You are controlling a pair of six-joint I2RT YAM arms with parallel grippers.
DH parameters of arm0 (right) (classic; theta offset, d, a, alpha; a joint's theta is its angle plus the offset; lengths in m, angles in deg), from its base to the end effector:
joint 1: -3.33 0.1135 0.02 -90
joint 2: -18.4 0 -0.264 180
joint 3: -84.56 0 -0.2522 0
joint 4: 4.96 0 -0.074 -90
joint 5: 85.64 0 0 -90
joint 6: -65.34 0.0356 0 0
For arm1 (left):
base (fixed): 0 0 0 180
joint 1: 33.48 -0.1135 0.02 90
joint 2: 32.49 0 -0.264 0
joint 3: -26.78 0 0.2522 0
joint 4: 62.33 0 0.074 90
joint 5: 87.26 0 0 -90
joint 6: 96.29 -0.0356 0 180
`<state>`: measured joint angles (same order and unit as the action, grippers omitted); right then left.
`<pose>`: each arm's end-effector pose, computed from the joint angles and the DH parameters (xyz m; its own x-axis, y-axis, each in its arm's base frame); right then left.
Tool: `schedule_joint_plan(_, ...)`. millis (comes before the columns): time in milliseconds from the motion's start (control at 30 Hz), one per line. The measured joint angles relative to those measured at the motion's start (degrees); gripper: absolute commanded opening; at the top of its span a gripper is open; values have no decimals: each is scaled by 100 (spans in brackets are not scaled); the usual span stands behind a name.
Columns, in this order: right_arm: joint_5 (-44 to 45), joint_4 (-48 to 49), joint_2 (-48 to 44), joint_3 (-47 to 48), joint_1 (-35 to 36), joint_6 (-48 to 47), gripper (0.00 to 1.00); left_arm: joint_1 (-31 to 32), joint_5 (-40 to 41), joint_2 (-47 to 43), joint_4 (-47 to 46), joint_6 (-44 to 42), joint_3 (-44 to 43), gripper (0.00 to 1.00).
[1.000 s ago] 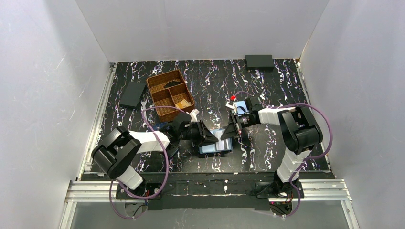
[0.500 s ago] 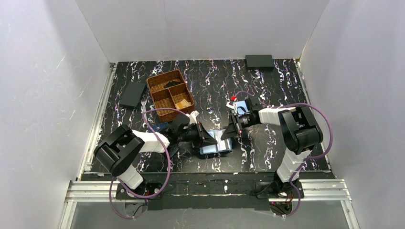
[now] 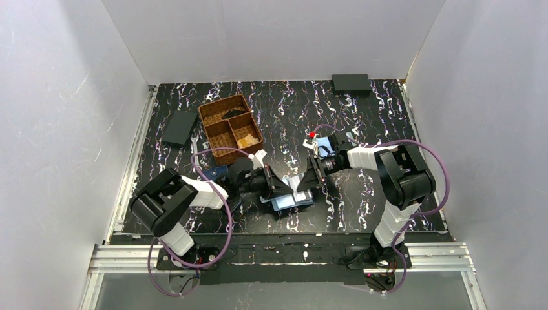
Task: Take the credit cards out of the card holder
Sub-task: Remove the credit card from the card holder.
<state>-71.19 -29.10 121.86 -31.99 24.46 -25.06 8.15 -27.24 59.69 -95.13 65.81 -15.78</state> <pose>0.2774 0.1442 0.1335 -0.8360 -0.3250 -0.4421 -0.4896 0.0783 0.8684 0.2078 -0.2085 0.1549 -0.9543 -0.2546 -0.1566 0.0809 0.2843 -0.9553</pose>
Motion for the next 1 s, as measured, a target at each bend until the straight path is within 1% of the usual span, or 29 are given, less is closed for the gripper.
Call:
schedule_joint_plan(33, 13, -4, 0, 0, 2, 0, 35, -24, 11, 39, -79, 31, 37, 0)
schedule_joint_plan(167, 166, -22, 0, 0, 7, -26, 26, -131, 55, 269, -345, 160, 219, 0)
schedule_joint_plan(300, 498, -219, 31, 20, 17, -173, 3, -181, 59, 474, -629, 236, 356, 0)
schedule_joint_plan(333, 577, -291, 72, 42, 17, -221, 1, -184, 57, 516, -726, 249, 382, 0)
schedule_joint_plan(433, 686, -398, 238, 92, 22, -286, 1, -190, 57, 704, -1021, 291, 437, 0)
schedule_joint_plan(533, 688, -463, 343, 109, 37, -280, 1, -210, 50, 881, -1263, 352, 483, 16)
schedule_joint_plan(667, 675, -374, 352, 109, 37, -116, 1, -216, 39, 968, -1545, 452, 496, 31)
schedule_joint_plan(733, 667, -284, 352, 107, 37, 9, 1, -221, 42, 970, -1668, 509, 511, 37)
schedule_joint_plan(800, 645, -223, 352, 105, 37, 94, 1, -229, 39, 970, -1749, 535, 525, 38)
schedule_joint_plan(1000, 492, -50, 352, 103, 39, 319, 1, -247, 39, 975, -1884, 605, 586, 37)
